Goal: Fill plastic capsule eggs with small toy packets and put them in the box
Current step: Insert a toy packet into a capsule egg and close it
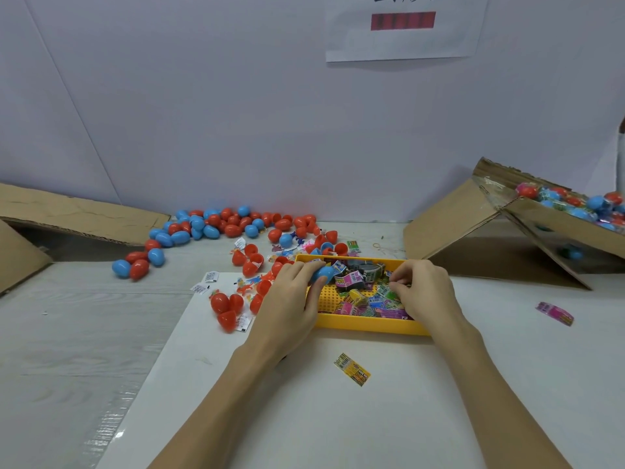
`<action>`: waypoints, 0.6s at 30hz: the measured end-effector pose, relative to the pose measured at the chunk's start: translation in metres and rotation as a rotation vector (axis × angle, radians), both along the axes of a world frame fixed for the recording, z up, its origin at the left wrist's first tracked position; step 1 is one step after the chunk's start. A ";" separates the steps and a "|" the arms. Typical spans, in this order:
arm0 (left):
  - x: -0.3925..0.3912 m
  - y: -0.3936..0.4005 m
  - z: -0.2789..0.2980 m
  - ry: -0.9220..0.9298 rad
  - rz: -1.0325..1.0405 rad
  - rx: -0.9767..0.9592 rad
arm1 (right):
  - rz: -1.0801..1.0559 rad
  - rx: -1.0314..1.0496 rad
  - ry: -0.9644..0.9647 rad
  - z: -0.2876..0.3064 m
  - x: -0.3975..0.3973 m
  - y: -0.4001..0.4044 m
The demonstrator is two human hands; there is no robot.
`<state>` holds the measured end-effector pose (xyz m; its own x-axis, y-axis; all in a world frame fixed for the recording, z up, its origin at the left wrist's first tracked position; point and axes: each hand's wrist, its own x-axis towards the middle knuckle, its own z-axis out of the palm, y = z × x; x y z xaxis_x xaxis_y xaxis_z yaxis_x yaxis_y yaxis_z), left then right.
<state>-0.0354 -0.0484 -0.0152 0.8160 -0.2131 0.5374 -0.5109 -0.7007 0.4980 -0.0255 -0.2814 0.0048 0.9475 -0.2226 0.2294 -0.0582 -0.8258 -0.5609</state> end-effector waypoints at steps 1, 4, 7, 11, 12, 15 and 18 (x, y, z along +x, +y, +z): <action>0.000 0.000 0.000 -0.003 -0.001 -0.002 | 0.001 0.029 -0.023 0.001 0.000 0.001; -0.002 0.000 0.002 -0.013 -0.006 -0.039 | 0.042 0.154 -0.106 0.005 -0.001 0.005; -0.006 -0.003 0.007 -0.042 -0.026 -0.112 | 0.125 0.362 -0.191 0.011 -0.005 0.010; -0.011 -0.009 0.015 -0.036 -0.069 -0.274 | 0.285 0.829 -0.156 0.017 -0.010 0.023; -0.013 -0.010 0.015 -0.027 -0.056 -0.293 | 0.309 0.870 -0.147 0.017 -0.011 0.026; -0.017 -0.015 0.014 -0.014 -0.069 -0.344 | 0.340 0.887 -0.137 0.015 -0.012 0.034; -0.021 -0.022 0.014 0.042 -0.129 -0.416 | 0.358 0.841 -0.111 0.012 -0.013 0.039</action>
<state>-0.0565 -0.0702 -0.0010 0.8200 -0.0872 0.5657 -0.5543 -0.3677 0.7467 -0.0380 -0.2420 0.0167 0.9742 -0.0547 0.2189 0.2127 -0.1016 -0.9718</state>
